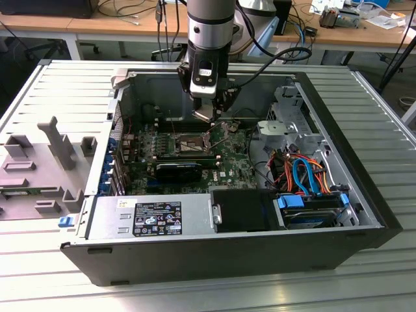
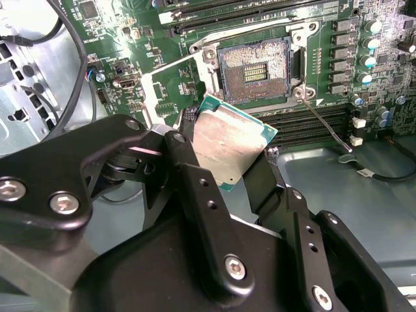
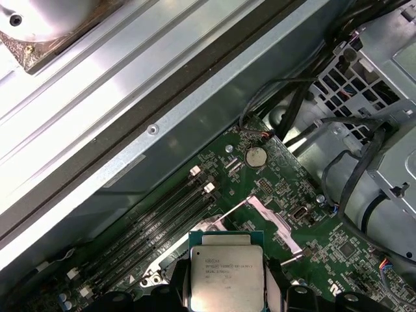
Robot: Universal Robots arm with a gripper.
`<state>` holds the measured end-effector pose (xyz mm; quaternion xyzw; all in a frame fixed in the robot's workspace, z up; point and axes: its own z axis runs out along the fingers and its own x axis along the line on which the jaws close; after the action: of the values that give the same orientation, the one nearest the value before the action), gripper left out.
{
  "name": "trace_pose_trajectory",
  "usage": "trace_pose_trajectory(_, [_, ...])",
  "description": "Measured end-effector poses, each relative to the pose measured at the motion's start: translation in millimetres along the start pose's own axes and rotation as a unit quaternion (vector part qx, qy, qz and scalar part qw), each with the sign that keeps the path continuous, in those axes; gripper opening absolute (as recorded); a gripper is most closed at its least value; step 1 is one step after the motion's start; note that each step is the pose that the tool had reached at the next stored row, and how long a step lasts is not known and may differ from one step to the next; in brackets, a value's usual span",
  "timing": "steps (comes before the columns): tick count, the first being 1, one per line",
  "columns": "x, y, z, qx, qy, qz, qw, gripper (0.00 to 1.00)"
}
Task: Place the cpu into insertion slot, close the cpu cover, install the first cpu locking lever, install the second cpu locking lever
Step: 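Place the cpu into insertion slot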
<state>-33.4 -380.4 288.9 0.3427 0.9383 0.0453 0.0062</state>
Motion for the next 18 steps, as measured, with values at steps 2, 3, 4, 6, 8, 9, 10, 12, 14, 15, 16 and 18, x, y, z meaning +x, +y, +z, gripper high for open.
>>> trace_pose_trajectory(2, [0.0, 0.0, 0.0, 0.0, 0.0, 0.001, 1.0, 0.55])
trace_pose_trajectory(3, [0.0, 0.0, 0.0, 0.0, -0.0001, 0.001, 1.0, 0.55])
trace_pose_trajectory(4, [0.0, 0.0, 0.0, 0.0, -0.0001, 0.001, 1.0, 0.55])
trace_pose_trajectory(6, [0.0, 0.0, 0.1, 0.0, -0.0002, 0.002, 1.0, 0.55])
trace_pose_trajectory(8, [0.0, 0.0, 0.1, 0.0, -0.0002, 0.002, 1.0, 0.55])
trace_pose_trajectory(9, [0.0, 0.0, 0.1, -0.0001, -0.0002, 0.003, 1.0, 0.55])
trace_pose_trajectory(10, [0.0, 0.0, 0.1, 0.0, -0.0003, 0.003, 1.0, 0.55])
trace_pose_trajectory(12, [0.0, 0.0, 0.2, -0.0001, -0.0003, 0.003, 1.0, 0.55])
trace_pose_trajectory(14, [0.0, 0.0, 0.2, -0.0001, -0.0004, 0.004, 1.0, 0.55])
trace_pose_trajectory(15, [0.0, 0.0, 0.2, -0.0001, -0.0004, 0.004, 1.0, 0.55])
trace_pose_trajectory(16, [0.0, 0.0, 0.2, -0.0001, -0.0004, 0.004, 1.0, 0.55])
trace_pose_trajectory(18, [0.0, 0.0, 0.2, -0.0001, -0.0004, 0.005, 1.0, 0.55])
